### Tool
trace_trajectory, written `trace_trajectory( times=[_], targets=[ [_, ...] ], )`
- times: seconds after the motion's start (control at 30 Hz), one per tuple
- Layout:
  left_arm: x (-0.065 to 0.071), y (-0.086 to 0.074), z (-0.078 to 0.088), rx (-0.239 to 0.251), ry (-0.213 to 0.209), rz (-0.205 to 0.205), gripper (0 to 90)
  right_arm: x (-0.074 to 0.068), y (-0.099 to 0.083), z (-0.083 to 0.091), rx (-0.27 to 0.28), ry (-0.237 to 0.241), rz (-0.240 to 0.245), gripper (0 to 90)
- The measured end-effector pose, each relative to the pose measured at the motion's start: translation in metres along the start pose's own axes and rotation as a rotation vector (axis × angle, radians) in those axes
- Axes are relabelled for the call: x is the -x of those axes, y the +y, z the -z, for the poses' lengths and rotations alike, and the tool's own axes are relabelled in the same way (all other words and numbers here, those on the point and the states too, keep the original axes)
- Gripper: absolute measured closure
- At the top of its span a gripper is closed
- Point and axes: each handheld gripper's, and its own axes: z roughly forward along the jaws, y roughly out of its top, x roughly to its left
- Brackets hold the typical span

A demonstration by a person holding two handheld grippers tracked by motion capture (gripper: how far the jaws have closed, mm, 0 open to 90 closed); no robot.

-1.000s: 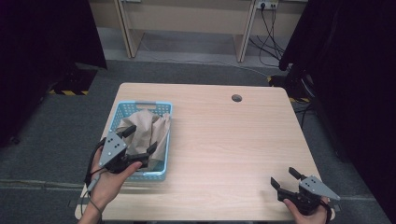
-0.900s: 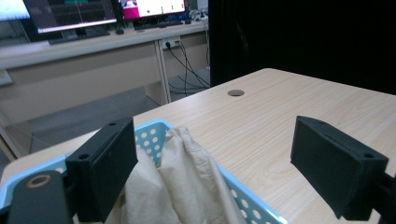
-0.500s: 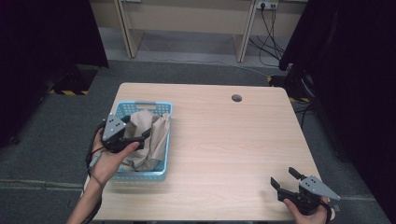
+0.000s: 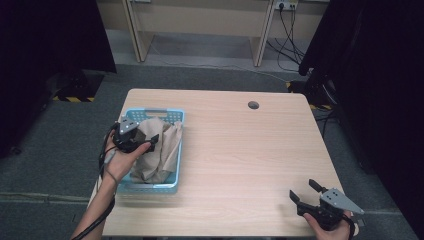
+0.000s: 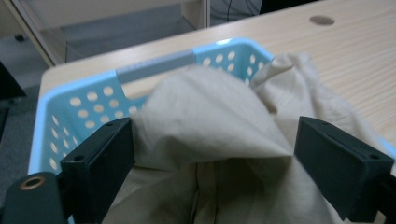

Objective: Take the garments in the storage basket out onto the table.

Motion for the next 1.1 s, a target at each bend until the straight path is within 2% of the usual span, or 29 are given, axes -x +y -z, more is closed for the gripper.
trace_trajectory(
  times=[0.07, 0.13, 0.17, 0.2, 0.23, 0.37, 0.47, 0.53, 0.6, 0.67, 0.87, 1.0, 1.1],
  targets=[
    [-0.001, -0.005, -0.009, -0.041, 0.001, 0.020, 11.5, 0.000, 0.000, 0.000, 0.000, 0.000, 0.001, 18.9],
    [-0.002, -0.007, -0.012, -0.057, -0.001, 0.022, 11.3, 0.000, 0.000, 0.000, -0.001, -0.002, 0.004, 18.9],
    [-0.002, -0.010, -0.017, -0.082, -0.012, 0.029, 11.2, 0.000, 0.000, 0.000, -0.001, -0.002, 0.005, 18.9],
    [-0.002, -0.010, -0.017, -0.082, -0.012, 0.029, 11.2, 0.000, 0.000, 0.000, -0.001, -0.002, 0.004, 18.9],
    [-0.001, -0.012, -0.022, -0.108, -0.019, 0.026, 11.2, 0.000, 0.000, 0.000, -0.001, -0.001, 0.004, 18.9],
    [0.001, -0.017, -0.029, -0.135, -0.039, 0.052, 12.9, 0.000, 0.000, 0.000, -0.005, 0.000, 0.003, 18.9],
    [0.000, -0.022, -0.038, -0.161, -0.063, 0.080, 19.9, -0.001, 0.000, 0.000, -0.009, -0.004, 0.004, 19.2],
    [0.001, -0.025, -0.042, -0.172, -0.075, 0.075, 27.9, -0.001, 0.000, 0.000, -0.009, -0.005, 0.003, 19.3],
    [0.002, -0.027, -0.044, -0.177, -0.086, 0.083, 35.6, -0.001, 0.000, 0.000, -0.009, -0.005, 0.003, 19.3],
    [0.003, -0.028, -0.046, -0.180, -0.087, 0.070, 39.9, -0.001, 0.000, 0.000, -0.009, -0.004, 0.003, 19.3],
    [0.005, -0.028, -0.047, -0.180, -0.075, 0.065, 43.0, -0.001, 0.000, 0.000, -0.009, -0.003, 0.004, 19.3],
    [0.005, -0.029, -0.046, -0.173, -0.072, 0.085, 43.5, -0.001, 0.000, 0.000, -0.010, -0.003, 0.004, 19.3],
    [0.005, -0.029, -0.045, -0.168, -0.048, 0.093, 43.4, -0.001, 0.000, -0.001, -0.010, -0.004, 0.007, 19.3]
  ],
)
